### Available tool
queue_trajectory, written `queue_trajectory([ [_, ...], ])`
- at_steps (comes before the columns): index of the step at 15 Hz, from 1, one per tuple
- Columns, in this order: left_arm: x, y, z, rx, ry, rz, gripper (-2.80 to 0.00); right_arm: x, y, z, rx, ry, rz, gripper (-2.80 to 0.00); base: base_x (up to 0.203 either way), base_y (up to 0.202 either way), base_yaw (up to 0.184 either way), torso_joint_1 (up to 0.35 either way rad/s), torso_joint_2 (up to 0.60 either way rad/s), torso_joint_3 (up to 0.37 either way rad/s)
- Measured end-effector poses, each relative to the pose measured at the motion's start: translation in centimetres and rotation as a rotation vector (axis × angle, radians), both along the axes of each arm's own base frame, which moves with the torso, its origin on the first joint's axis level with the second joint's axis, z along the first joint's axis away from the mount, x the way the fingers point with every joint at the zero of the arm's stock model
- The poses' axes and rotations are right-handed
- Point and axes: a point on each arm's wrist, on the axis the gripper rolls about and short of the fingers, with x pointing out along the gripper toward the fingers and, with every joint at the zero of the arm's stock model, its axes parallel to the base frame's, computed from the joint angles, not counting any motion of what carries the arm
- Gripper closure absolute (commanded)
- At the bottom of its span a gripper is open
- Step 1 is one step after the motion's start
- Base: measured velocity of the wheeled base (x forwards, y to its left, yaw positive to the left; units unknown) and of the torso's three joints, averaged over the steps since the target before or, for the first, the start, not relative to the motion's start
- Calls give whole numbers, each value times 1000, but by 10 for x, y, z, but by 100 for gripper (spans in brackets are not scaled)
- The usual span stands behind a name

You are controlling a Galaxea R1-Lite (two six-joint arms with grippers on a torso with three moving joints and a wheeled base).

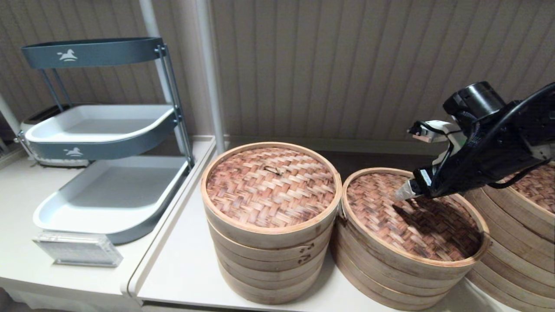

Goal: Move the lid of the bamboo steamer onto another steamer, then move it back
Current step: Pick up the steamer

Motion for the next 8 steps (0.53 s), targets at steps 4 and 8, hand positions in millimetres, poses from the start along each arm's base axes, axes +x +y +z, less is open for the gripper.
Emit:
queue_trajectory([
  [4,0,0,0,0,0,0,0,3,2,-4,-7,12,3,-280,0,0,0,0,0,0],
  [8,0,0,0,0,0,0,0,6,2,-13,-9,43,3,-280,0,0,0,0,0,0],
])
